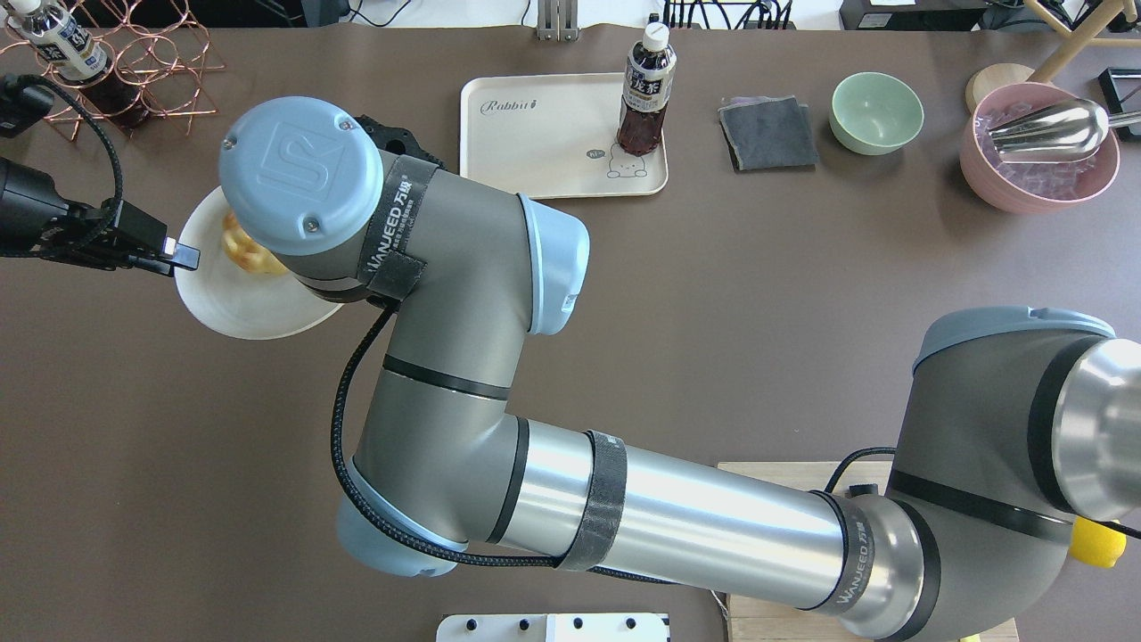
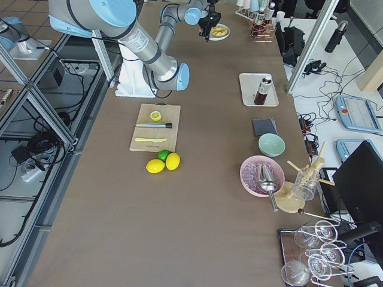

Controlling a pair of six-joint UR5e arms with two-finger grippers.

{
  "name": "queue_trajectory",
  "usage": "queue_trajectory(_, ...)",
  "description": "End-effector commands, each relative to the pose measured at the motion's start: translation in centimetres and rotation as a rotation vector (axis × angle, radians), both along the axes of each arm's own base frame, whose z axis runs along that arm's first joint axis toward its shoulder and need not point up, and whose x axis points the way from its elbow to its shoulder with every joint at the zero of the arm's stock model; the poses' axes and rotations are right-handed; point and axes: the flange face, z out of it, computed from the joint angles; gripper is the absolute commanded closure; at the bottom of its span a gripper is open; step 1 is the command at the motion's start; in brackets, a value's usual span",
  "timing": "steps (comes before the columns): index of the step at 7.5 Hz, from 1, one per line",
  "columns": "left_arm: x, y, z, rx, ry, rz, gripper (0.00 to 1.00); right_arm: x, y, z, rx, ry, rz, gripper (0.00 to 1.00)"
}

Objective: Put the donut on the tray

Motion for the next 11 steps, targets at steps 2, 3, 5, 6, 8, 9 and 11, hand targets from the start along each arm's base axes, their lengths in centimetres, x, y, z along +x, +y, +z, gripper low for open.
queue_trajectory(2,0.1,0.0,0.1,-0.008,-0.001,0.0,0.86,0.0,0.1,-0.2,0.001,-0.003,-0.001,1.0)
queue_trajectory(3,0.1,0.0,0.2,-0.008,-0.001,0.0,1.0,0.0,0.1,-0.2,0.001,-0.003,-0.001,1.0)
queue_trajectory(5,0.0,0.0,0.3,-0.011,-0.003,-0.002,1.0,0.5,0.1,-0.4,0.012,-0.009,-0.003,1.0)
queue_trajectory(6,0.0,0.0,0.5,-0.014,-0.004,-0.001,1.0,0.5,0.1,-0.3,0.012,-0.009,-0.004,0.56)
queue_trajectory(8,0.4,-0.6,0.9,-0.035,-0.015,-0.001,1.0,1.6,-0.4,-0.3,0.019,-0.019,-0.001,0.0)
queue_trajectory(9,0.9,-1.6,0.9,-0.044,-0.021,-0.004,1.0,2.4,-0.4,-0.7,0.025,-0.032,0.002,0.0)
queue_trajectory(11,2.8,-5.6,-0.2,-0.092,-0.073,-0.07,1.0,4.9,-0.9,0.0,0.033,-0.046,-0.011,0.0)
